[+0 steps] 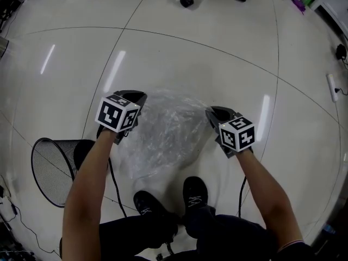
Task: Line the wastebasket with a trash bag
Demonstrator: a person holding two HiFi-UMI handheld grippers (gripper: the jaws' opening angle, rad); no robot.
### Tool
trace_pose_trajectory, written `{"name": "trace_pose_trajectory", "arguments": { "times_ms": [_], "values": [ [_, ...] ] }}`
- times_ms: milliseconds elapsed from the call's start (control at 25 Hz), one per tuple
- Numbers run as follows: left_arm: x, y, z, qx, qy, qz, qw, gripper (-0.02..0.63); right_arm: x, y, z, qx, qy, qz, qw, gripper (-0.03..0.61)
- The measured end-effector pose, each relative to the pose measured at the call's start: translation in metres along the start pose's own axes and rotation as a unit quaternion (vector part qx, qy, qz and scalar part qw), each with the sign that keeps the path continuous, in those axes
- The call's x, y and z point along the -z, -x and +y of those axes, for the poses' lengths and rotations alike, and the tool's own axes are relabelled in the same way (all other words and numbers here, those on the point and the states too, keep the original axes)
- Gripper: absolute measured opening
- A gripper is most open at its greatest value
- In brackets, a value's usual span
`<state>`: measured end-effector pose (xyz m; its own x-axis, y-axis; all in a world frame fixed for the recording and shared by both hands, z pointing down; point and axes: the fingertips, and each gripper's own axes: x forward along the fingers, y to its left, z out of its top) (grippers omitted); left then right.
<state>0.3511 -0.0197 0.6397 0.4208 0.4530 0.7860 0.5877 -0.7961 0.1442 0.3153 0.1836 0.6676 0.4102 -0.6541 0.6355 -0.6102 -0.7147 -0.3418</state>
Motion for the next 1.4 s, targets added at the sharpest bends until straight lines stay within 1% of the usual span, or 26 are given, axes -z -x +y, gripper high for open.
{"name": "trace_pose_trajectory", "arguments": {
  "times_ms": [120, 280, 520, 720, 840, 960, 1040, 1200, 1400],
  "values": [
    [-0.004, 0.01, -0.001, -0.007, -0.002, -0.007, 1.0, 0.012, -0.008, 0.001, 0.005, 0.0, 0.014, -0.003, 1.0, 0.002],
    [-0.013, 0.036, -0.005, -0.024, 0.007, -0.021, 0.9995, 0.012, -0.026, 0.013, 0.014, 0.001, 0.042, -0.008, 0.999, 0.002],
    [-0.022, 0.099, -0.021, -0.045, 0.01, -0.043, 0.998, 0.012, -0.073, 0.046, 0.042, -0.003, 0.102, -0.03, 0.994, 0.002],
    [-0.021, 0.153, -0.032, -0.064, 0.012, -0.06, 0.9961, 0.012, -0.109, 0.068, 0.077, -0.017, 0.158, -0.035, 0.987, 0.002],
    [-0.013, 0.182, -0.043, -0.081, 0.023, -0.073, 0.9938, 0.012, -0.127, 0.077, 0.1, -0.037, 0.201, -0.031, 0.978, 0.002],
    [0.01, 0.199, -0.066, -0.09, 0.038, -0.079, 0.992, 0.012, -0.123, 0.088, 0.123, -0.061, 0.234, -0.024, 0.97, 0.002],
    [0.027, 0.205, -0.077, -0.098, 0.051, -0.081, 0.9905, 0.012, -0.121, 0.088, 0.138, -0.082, 0.263, -0.02, 0.961, 0.002],
    [0.053, 0.22, -0.099, -0.11, 0.064, -0.064, 0.9899, 0.012, -0.112, 0.086, 0.172, -0.125, 0.307, -0.002, 0.943, 0.002],
    [0.075, 0.247, -0.119, -0.132, 0.109, -0.076, 0.9823, 0.012, -0.112, 0.086, 0.21, -0.178, 0.354, 0.015, 0.918, 0.002]
  ]
}}
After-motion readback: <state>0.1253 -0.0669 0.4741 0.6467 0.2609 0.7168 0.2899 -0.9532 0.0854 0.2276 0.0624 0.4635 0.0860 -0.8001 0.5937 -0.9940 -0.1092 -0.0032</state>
